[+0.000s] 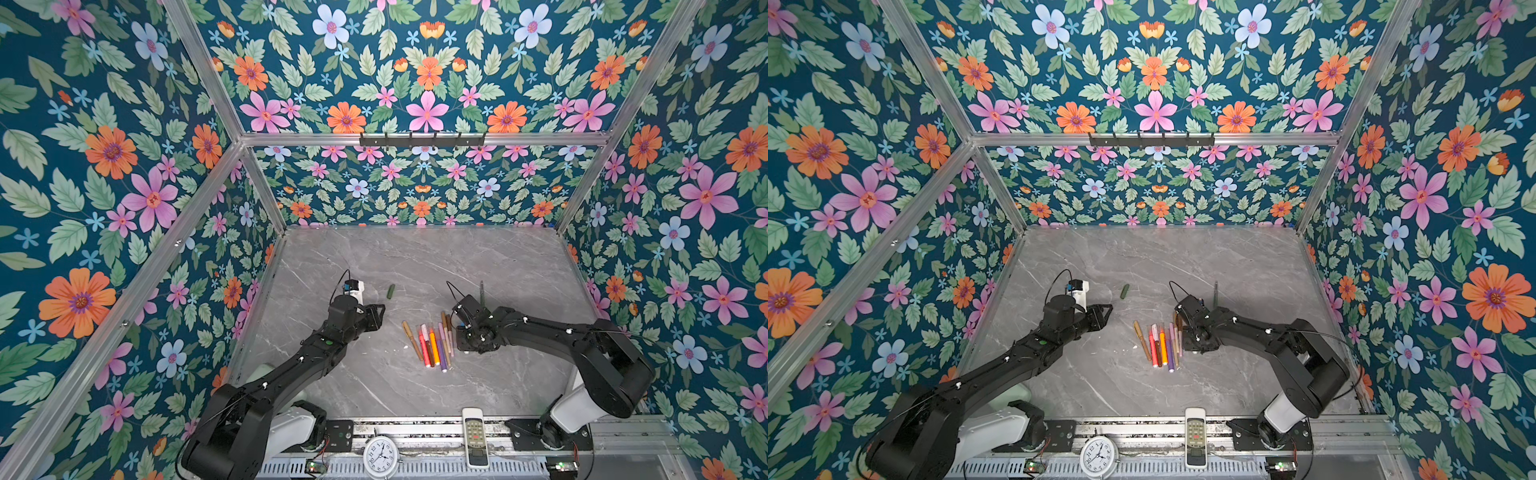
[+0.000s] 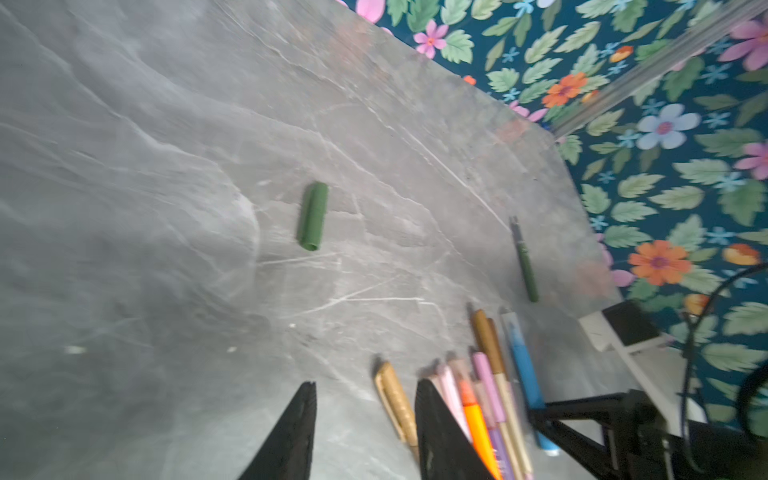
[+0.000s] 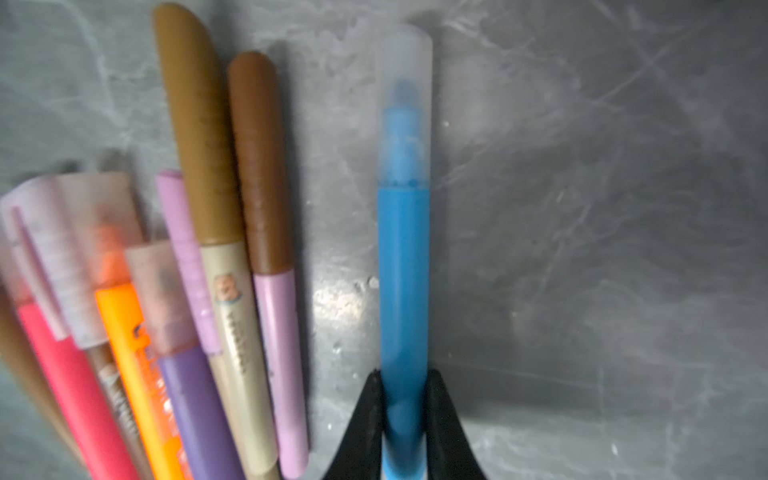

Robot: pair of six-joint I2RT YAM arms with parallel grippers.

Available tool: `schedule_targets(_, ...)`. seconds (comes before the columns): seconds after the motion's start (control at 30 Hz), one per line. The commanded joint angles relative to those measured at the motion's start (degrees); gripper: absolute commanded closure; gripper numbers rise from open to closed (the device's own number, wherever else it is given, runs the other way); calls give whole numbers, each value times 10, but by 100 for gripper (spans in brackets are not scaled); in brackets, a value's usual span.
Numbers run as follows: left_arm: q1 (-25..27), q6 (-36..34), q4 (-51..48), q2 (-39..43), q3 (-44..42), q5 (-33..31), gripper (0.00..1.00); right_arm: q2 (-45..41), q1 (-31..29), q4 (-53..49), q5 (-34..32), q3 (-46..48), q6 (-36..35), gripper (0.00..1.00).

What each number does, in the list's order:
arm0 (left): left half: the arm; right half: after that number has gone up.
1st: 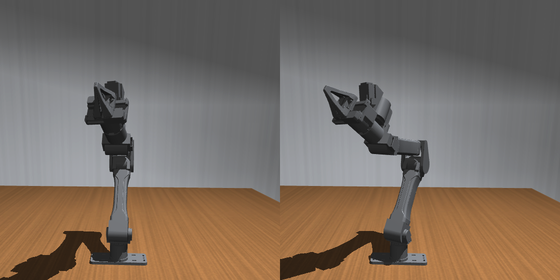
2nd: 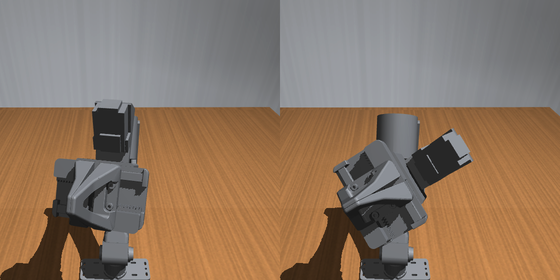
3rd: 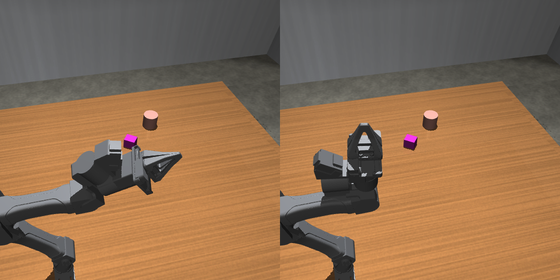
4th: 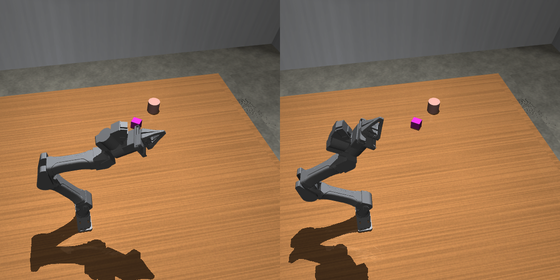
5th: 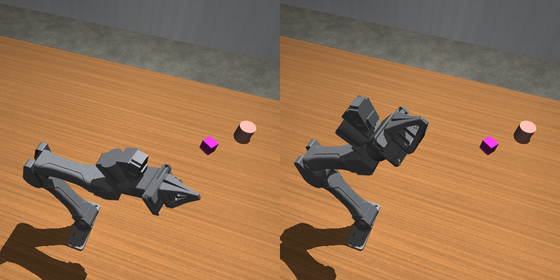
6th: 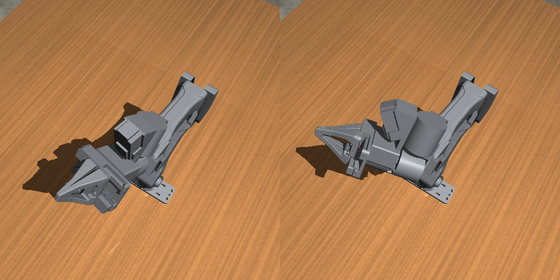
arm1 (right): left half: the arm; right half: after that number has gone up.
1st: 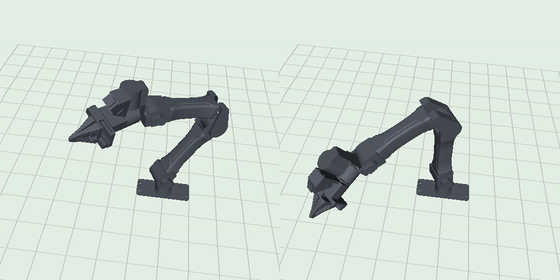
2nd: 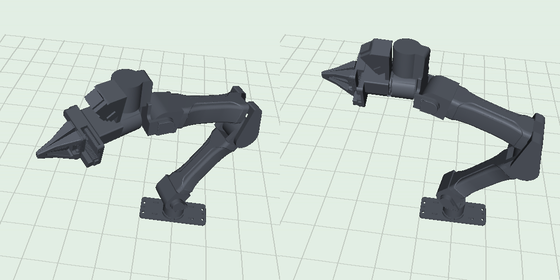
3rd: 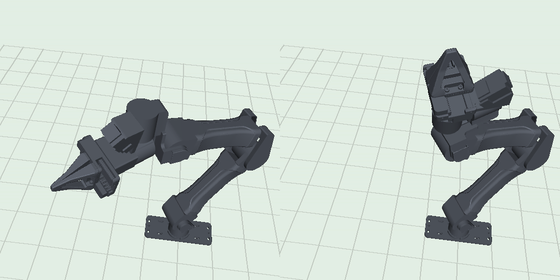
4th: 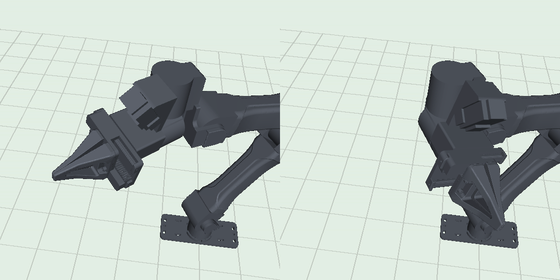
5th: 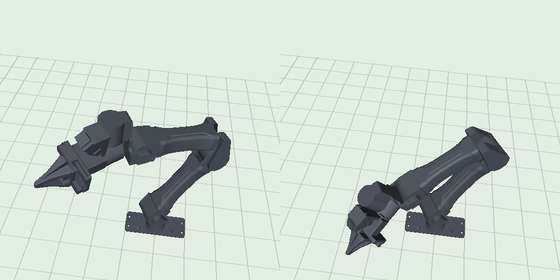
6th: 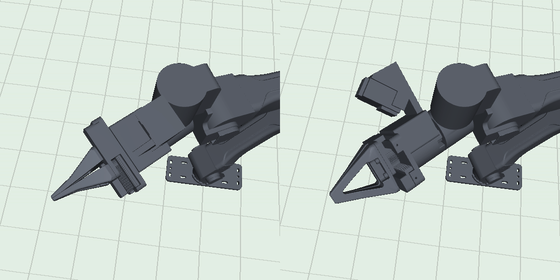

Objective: Open the pen caps
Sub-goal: 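Raise the highlighter toward the left gripper while the left gripper reaches its cap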

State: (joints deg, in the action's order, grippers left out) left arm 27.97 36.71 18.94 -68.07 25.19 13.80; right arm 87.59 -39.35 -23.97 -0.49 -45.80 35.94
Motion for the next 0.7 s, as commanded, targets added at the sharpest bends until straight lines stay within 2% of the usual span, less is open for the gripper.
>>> schedule_targets(0.0,30,89,100,-36,-2,70,57,-44,-1,56,92,24,-33,89)
schedule_targets(0.13,80,126,158,-96,10,78,57,-96,-3,116,185,51,-33,90)
schedule_targets(0.27,99,153,215,-143,21,93,57,-117,-17,133,233,48,-28,90)
schedule_targets(0.67,121,162,235,-196,53,123,58,-117,-44,163,248,48,-7,93)
